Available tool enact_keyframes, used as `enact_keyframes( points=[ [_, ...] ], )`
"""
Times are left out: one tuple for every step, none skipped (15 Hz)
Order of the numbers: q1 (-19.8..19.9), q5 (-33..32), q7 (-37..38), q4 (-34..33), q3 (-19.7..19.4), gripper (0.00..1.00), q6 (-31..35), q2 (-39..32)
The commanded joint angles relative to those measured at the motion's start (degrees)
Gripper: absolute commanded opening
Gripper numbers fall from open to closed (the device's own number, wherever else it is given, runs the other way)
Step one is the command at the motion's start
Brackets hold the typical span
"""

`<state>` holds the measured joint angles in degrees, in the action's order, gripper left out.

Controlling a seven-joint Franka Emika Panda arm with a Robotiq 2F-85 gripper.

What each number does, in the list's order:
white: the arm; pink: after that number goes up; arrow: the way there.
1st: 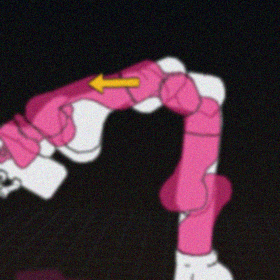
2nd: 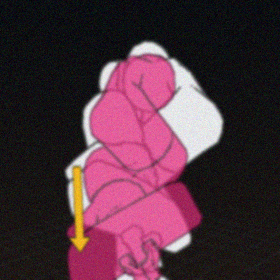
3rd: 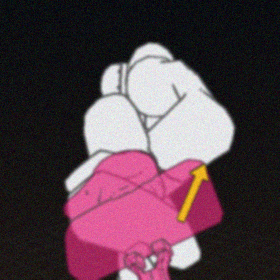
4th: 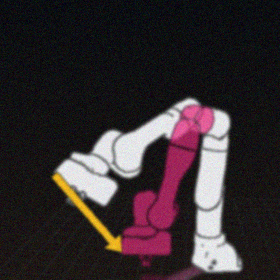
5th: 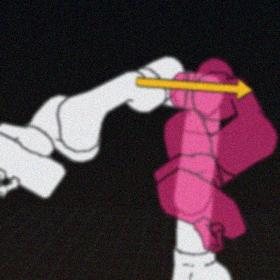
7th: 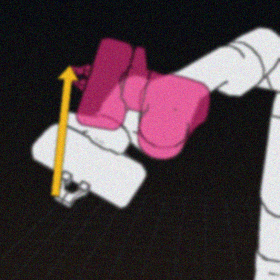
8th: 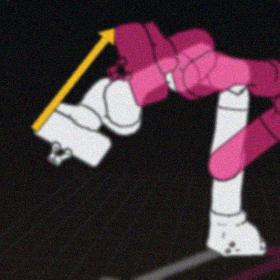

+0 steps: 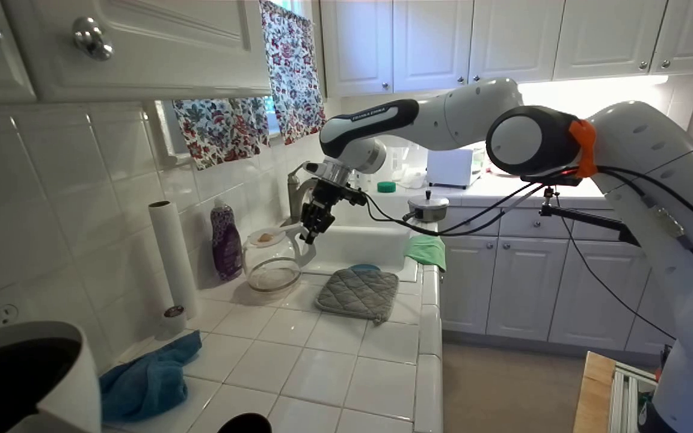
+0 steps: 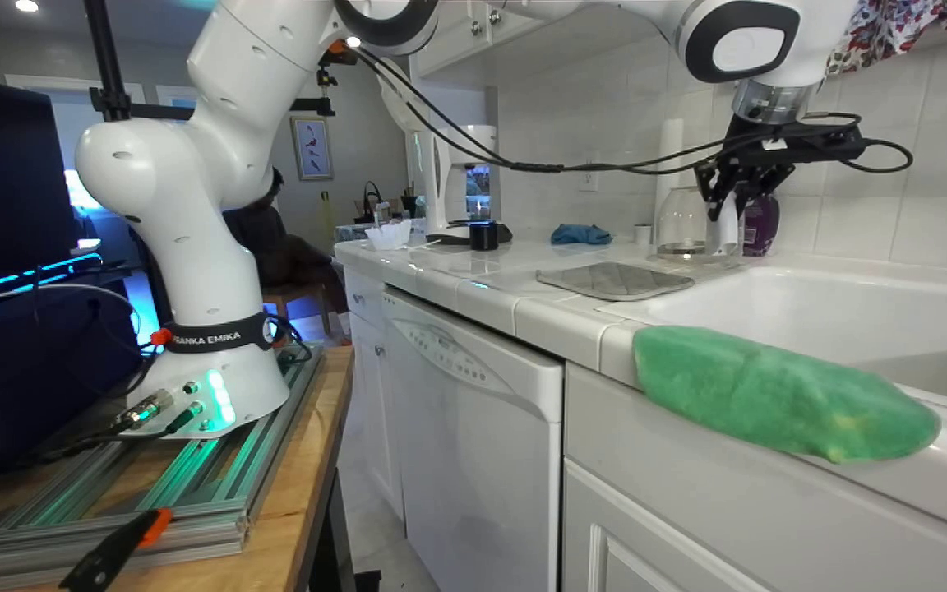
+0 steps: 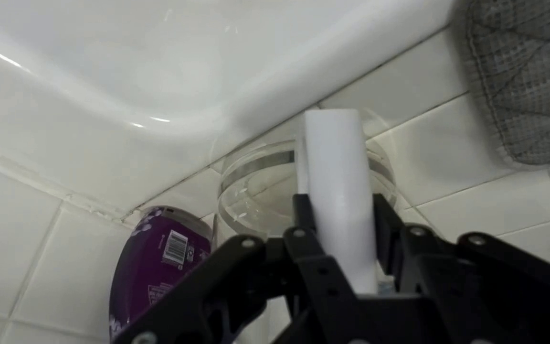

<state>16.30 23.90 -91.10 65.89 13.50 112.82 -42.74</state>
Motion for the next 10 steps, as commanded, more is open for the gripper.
enact_keyframes(
  points=[
    [0.75, 4.57, -1.39, 2.19, 0.69, 0.08, 0.19, 2.5],
    [0.55, 4.71, -1.22, 2.18, 0.49, 0.08, 0.36, 2.5],
    [0.36, 4.78, -0.93, 2.17, 0.28, 0.08, 0.41, 2.51],
    [-0.01, 4.36, -0.38, 2.12, -0.14, 0.08, 0.48, 2.43],
    [-0.46, 3.53, 0.32, 1.95, -0.66, 0.08, 0.32, 2.32],
    [-0.75, 3.0, 1.01, 1.77, -1.05, 0.08, -0.11, 2.2],
    [-1.22, 2.18, 2.17, 1.56, -1.69, 0.08, -0.52, 2.07],
    [-1.6, 1.67, 3.29, 1.48, -2.22, 0.08, -0.5, 2.02],
    [-2.07, 0.98, 4.52, 1.34, -2.84, 0.08, -0.69, 1.98],
    [-2.47, 0.36, 5.47, 1.2, -3.37, 0.08, -0.99, 1.96]
  ],
)
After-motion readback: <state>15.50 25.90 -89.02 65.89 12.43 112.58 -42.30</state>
